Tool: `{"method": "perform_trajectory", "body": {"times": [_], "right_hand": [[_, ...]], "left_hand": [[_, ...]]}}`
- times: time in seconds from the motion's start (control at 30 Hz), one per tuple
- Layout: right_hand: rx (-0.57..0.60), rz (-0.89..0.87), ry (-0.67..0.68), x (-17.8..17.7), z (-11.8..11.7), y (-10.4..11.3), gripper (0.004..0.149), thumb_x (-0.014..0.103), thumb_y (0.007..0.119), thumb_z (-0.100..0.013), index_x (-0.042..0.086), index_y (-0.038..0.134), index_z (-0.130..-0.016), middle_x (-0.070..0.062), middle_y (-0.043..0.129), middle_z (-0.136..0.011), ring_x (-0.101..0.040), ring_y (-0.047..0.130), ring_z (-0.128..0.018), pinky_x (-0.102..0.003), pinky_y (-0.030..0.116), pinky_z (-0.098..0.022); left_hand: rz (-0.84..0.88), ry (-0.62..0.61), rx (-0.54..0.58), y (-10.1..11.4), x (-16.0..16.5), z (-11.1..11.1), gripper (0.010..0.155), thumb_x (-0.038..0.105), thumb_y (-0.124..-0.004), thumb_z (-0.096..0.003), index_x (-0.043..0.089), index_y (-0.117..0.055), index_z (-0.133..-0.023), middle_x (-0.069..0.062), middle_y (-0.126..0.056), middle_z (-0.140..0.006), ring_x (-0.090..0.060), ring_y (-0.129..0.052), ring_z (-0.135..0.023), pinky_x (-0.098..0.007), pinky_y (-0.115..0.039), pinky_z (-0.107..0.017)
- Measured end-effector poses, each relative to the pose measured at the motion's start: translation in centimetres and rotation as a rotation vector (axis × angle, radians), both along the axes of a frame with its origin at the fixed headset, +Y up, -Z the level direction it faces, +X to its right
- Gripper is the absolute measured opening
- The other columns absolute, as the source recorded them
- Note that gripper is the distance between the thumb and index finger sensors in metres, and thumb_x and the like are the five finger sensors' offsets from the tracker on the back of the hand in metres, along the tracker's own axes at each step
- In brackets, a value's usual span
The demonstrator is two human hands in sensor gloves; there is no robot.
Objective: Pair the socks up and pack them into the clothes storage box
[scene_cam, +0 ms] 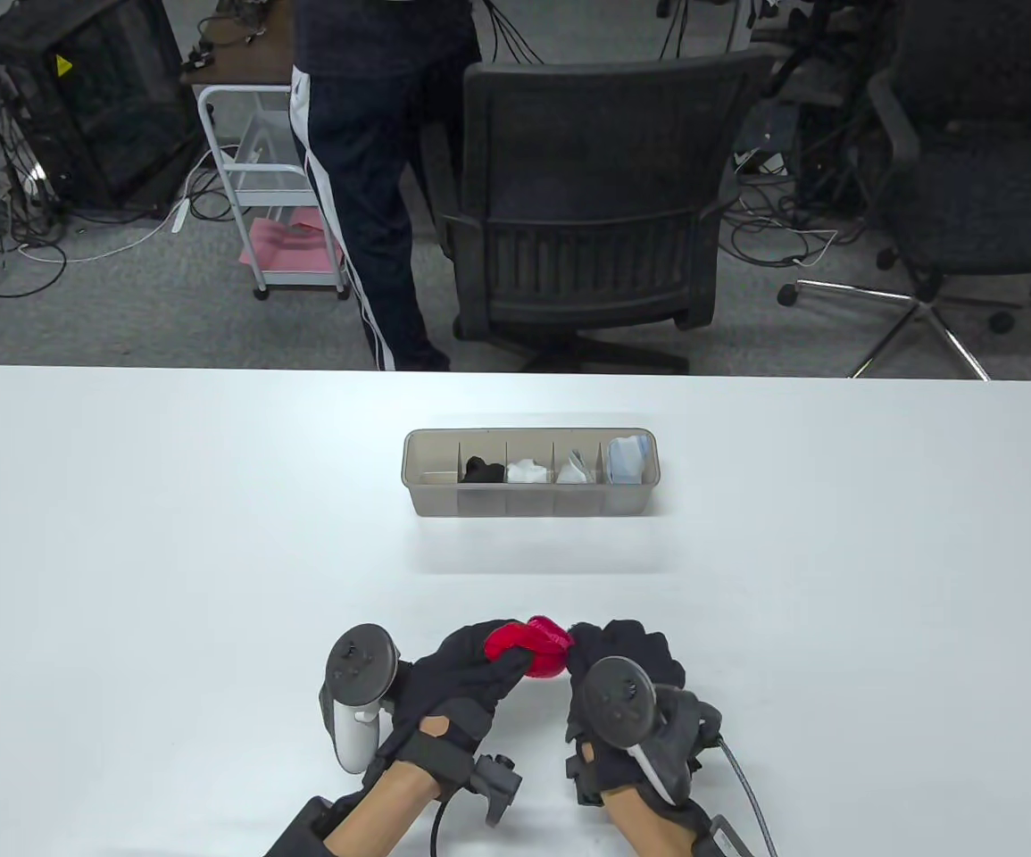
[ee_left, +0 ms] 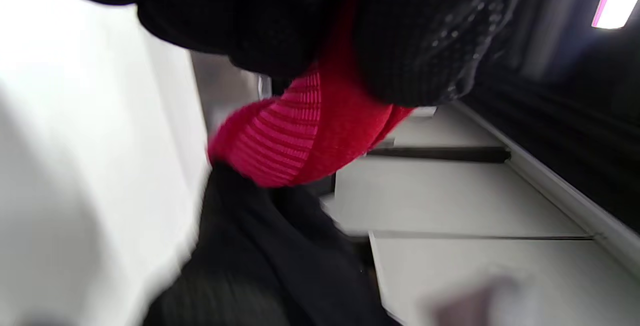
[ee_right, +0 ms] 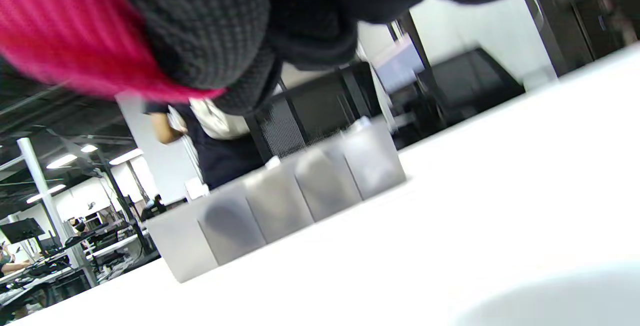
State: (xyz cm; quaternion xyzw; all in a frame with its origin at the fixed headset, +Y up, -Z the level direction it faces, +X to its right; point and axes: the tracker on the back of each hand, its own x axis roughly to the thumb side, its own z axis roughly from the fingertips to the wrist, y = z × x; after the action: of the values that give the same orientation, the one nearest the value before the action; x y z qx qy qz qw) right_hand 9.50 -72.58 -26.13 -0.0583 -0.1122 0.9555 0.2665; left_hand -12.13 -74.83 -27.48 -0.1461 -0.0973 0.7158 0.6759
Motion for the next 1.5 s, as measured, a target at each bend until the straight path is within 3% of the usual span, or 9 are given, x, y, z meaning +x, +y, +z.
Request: {"method": "perform_trajectory", "body": {"times": [0.1, 0.17, 0.3, 0.47, 0.57, 0.77, 1.03, 1.37, 1.5], "right_hand": [[-0.04, -0.278, 0.231, 1.0, -1.1, -1.1, 0.037, 0.037, 0.082, -0.039, 0.031, 0.088, -0.075, 0.002, 0.088, -0.069, -0.016, 0.081, -0.051, -0.042, 0.07, -0.05], [-0.028, -0.338, 0.309, 1.5, -1.2, -1.6, 0.036, 0.041, 0.083, -0.038, 0.039, 0.089, -0.073, 0.007, 0.09, -0.069, -0.015, 0.084, -0.057, -0.042, 0.071, -0.054], [-0.002, -0.345, 0.301, 2.7, -1.4, -1.8, 0.036, 0.046, 0.084, -0.038, 0.042, 0.088, -0.074, 0.006, 0.091, -0.087, -0.022, 0.086, -0.078, -0.048, 0.07, -0.062], [0.039, -0.157, 0.273, 3.1, -1.1, -1.1, 0.06, 0.053, 0.076, -0.041, 0.035, 0.066, -0.097, -0.002, 0.072, -0.11, -0.032, 0.065, -0.101, -0.053, 0.057, -0.072], [0.055, -0.027, 0.274, 3.1, -0.8, -0.5, 0.064, 0.056, 0.074, -0.041, 0.035, 0.061, -0.1, -0.003, 0.065, -0.114, -0.032, 0.056, -0.106, -0.055, 0.05, -0.074], [0.041, 0.011, 0.272, 3.5, -0.7, -0.1, 0.067, 0.056, 0.073, -0.041, 0.033, 0.055, -0.102, -0.005, 0.058, -0.117, -0.034, 0.049, -0.108, -0.058, 0.045, -0.074], [0.027, 0.0, 0.265, 3.8, -0.7, 0.0, 0.068, 0.056, 0.073, -0.042, 0.032, 0.053, -0.103, -0.007, 0.056, -0.118, -0.036, 0.046, -0.108, -0.06, 0.044, -0.074], [0.017, 0.015, 0.271, 3.5, -0.8, 0.0, 0.069, 0.056, 0.073, -0.042, 0.032, 0.052, -0.103, -0.007, 0.055, -0.118, -0.036, 0.045, -0.108, -0.061, 0.043, -0.074], [0.011, 0.017, 0.271, 3.4, -0.8, 0.0, 0.07, 0.056, 0.073, -0.042, 0.032, 0.051, -0.103, -0.007, 0.054, -0.118, -0.037, 0.045, -0.108, -0.061, 0.042, -0.074]], "left_hand": [[0.197, -0.199, -0.15, -1.1, 1.1, 0.0, 0.055, 0.033, -0.088, -0.0439, 0.007, -0.08, -0.092, -0.015, -0.086, -0.07, -0.036, -0.08, -0.054, -0.056, -0.067, -0.042], [0.198, -0.266, -0.147, -1.1, 0.9, -0.3, 0.054, 0.031, -0.088, -0.0446, 0.009, -0.079, -0.093, -0.016, -0.085, -0.071, -0.037, -0.079, -0.055, -0.056, -0.066, -0.043], [-0.024, -0.144, -0.015, 0.6, -0.5, -1.0, 0.06, 0.04, -0.085, -0.0438, 0.008, -0.077, -0.093, -0.016, -0.085, -0.07, -0.036, -0.08, -0.052, -0.056, -0.067, -0.04], [-0.149, 0.03, 0.068, 3.4, -2.5, -2.7, 0.062, 0.038, -0.088, -0.0423, 0.005, -0.076, -0.093, -0.02, -0.085, -0.068, -0.038, -0.079, -0.048, -0.057, -0.066, -0.037], [-0.287, 0.164, 0.159, 6.6, -4.0, -5.2, 0.06, 0.028, -0.091, -0.0413, 0.004, -0.075, -0.094, -0.021, -0.083, -0.069, -0.039, -0.077, -0.048, -0.058, -0.063, -0.038], [-0.648, 0.392, 0.178, 10.7, -6.4, -12.5, 0.063, 0.046, -0.09, -0.0389, 0.018, -0.083, -0.095, -0.018, -0.078, -0.077, -0.038, -0.072, -0.053, -0.057, -0.06, -0.042], [-0.733, 0.437, -0.032, 6.7, -7.5, -19.7, 0.064, 0.047, -0.09, -0.0385, 0.021, -0.083, -0.097, -0.017, -0.075, -0.075, -0.037, -0.069, -0.054, -0.057, -0.057, -0.043], [-0.836, 0.424, -0.17, 1.9, -7.5, -22.2, 0.063, 0.045, -0.088, -0.0408, 0.023, -0.078, -0.099, -0.017, -0.071, -0.078, -0.037, -0.067, -0.056, -0.056, -0.056, -0.045], [-0.868, 0.401, -0.169, 1.0, -6.9, -22.1, 0.071, 0.043, -0.084, -0.044, 0.017, -0.061, -0.106, -0.016, -0.064, -0.081, -0.036, -0.063, -0.059, -0.056, -0.053, -0.046]]}}
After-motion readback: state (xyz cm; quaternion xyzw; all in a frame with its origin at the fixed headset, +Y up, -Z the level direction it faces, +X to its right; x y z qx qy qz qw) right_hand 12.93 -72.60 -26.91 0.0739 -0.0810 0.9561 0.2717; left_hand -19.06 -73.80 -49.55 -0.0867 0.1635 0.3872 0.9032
